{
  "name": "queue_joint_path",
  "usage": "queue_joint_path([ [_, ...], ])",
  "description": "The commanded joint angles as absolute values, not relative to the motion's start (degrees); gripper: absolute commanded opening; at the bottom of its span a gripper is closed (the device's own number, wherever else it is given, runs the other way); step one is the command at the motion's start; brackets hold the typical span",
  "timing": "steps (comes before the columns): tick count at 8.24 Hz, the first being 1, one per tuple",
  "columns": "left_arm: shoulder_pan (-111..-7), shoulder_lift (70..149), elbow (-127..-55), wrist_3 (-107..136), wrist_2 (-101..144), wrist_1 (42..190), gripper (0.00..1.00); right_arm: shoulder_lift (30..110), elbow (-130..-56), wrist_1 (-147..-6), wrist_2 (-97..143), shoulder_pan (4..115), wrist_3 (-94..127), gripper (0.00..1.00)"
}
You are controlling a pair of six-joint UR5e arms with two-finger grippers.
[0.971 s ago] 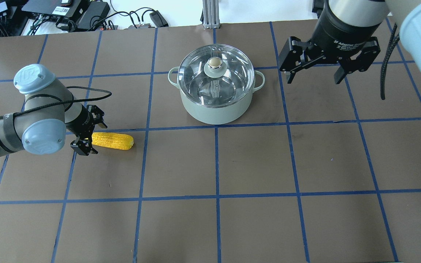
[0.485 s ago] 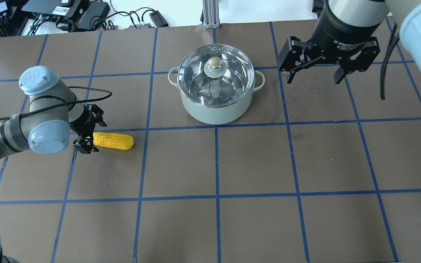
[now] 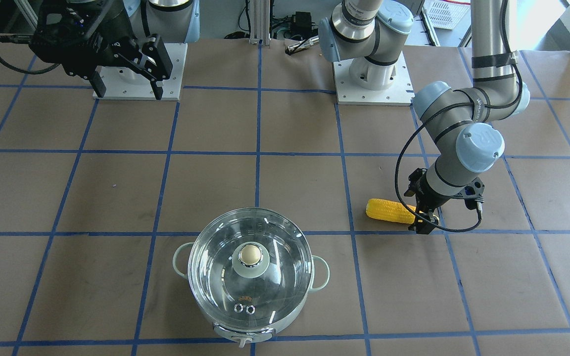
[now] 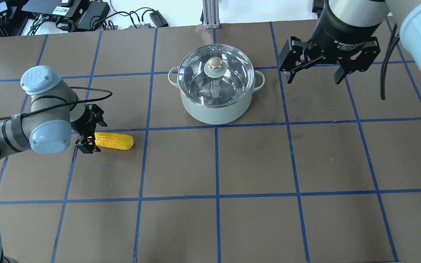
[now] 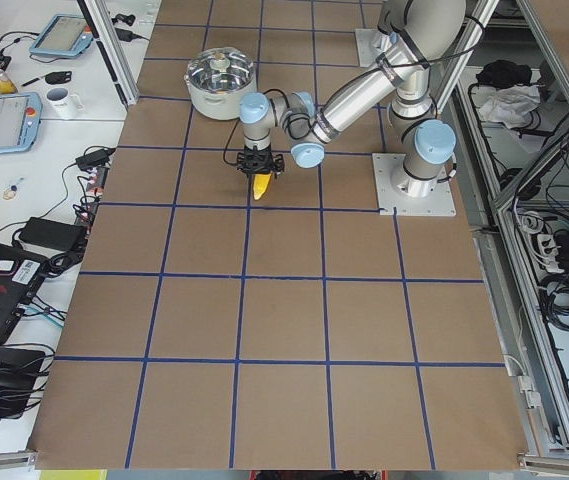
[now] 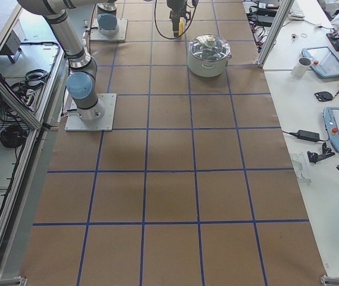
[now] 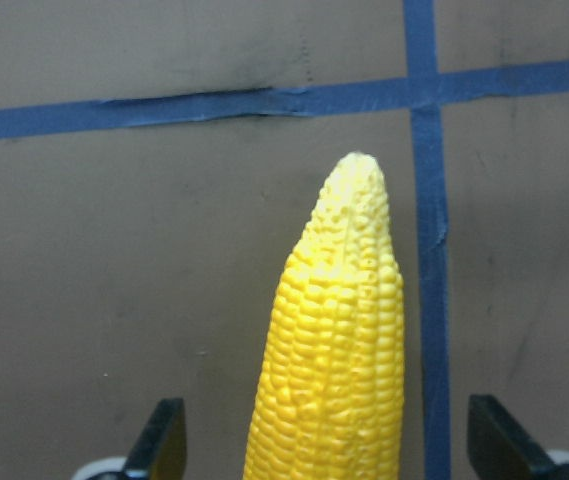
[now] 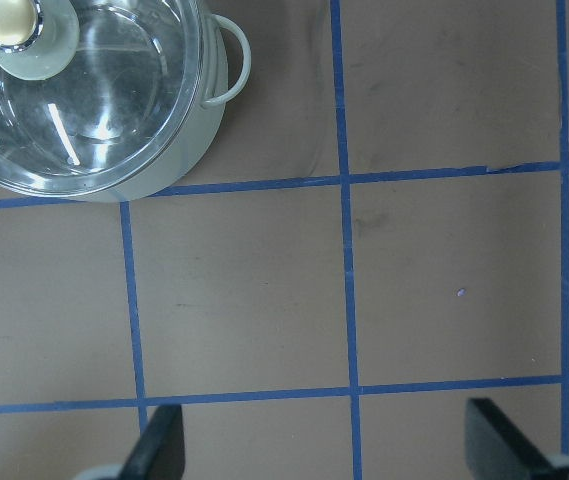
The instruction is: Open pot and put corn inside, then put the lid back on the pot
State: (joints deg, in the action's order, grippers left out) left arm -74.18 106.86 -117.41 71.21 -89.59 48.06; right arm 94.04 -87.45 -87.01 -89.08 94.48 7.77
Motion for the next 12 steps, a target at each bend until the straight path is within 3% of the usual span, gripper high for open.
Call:
queue_joint_path([
  [1,-74.3,107.1,-117.4,71.5,-89.6,48.1,1.0,94.0,-87.5,-87.0,-89.1,94.5,7.8,1.0],
  [6,-74.6,107.0,-117.4,71.8,-89.6,48.1,0.93,94.0,-87.5,-87.0,-88.8,94.6,7.8,1.0],
  [12,-75.6,106.6,-117.5,71.6,-89.6,48.1,0.71,94.0,-87.5,-87.0,-89.0,94.6,7.7,1.0],
])
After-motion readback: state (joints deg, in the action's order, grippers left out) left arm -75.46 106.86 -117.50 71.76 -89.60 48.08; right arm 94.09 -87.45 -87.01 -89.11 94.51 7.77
